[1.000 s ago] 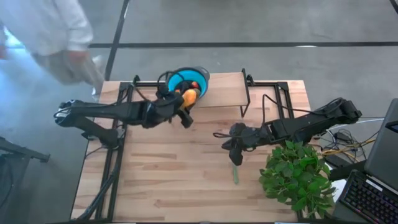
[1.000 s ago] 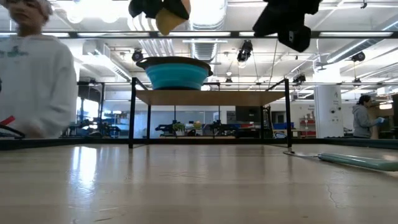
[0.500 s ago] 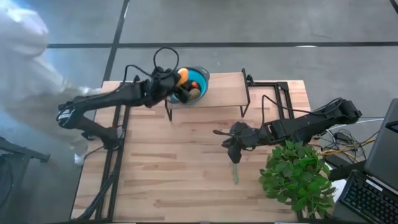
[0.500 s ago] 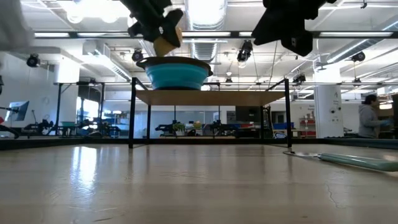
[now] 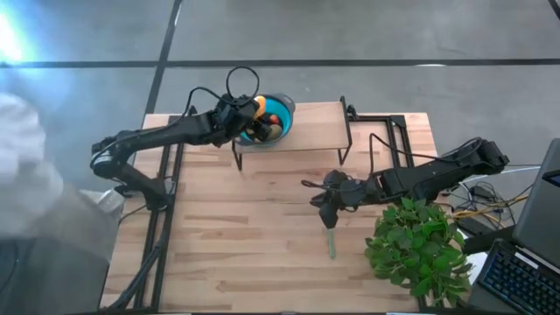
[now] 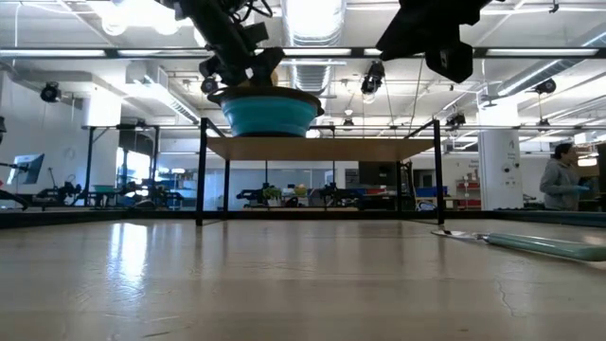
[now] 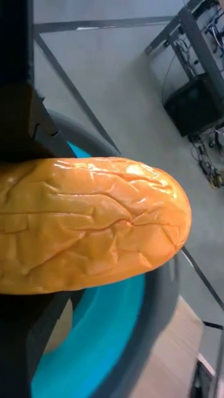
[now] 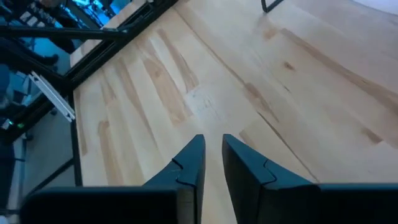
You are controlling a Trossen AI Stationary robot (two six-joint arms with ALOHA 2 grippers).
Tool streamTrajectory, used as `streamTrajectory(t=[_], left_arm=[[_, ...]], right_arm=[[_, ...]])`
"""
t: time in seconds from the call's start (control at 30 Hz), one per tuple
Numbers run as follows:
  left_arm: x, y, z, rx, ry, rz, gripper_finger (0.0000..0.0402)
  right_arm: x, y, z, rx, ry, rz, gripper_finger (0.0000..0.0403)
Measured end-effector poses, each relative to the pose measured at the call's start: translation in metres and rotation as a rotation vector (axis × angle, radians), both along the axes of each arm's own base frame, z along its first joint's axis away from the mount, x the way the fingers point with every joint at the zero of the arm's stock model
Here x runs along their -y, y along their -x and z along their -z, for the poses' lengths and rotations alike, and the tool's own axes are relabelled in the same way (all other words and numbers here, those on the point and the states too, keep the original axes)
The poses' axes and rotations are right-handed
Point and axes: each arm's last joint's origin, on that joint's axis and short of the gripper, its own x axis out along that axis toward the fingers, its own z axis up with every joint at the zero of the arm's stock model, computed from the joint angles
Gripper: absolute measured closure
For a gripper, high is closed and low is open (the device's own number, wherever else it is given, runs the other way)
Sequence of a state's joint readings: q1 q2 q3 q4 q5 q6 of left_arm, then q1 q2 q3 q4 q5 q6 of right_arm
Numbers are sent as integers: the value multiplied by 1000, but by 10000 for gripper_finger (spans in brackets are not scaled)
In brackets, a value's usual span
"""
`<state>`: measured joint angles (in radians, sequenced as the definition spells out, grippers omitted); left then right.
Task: Pick & Place Fruit
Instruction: Put the yellow mango in the blue strainer bowl on the shelf
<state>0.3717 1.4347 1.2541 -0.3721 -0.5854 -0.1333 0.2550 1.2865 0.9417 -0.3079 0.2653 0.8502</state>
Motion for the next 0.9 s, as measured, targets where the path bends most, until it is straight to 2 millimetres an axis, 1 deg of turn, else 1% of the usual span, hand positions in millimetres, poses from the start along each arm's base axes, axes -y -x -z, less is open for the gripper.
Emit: streamTrajectory(t=[0.3,0.6,0.83,0.9], left_arm=[[-1,-1,6,-38,15,-4,162],[-1,-1,6,-45,17,-4,158],[-2,1,7,-55,23,-11,119],[-2,1,7,-38,23,-43,107]], right_arm=[[-1,0,0,1,-30,14,370],[-1,0,0,0,-34,8,355],[-1,0,0,0,-34,8,348],[-1,0,0,0,-34,8,350]])
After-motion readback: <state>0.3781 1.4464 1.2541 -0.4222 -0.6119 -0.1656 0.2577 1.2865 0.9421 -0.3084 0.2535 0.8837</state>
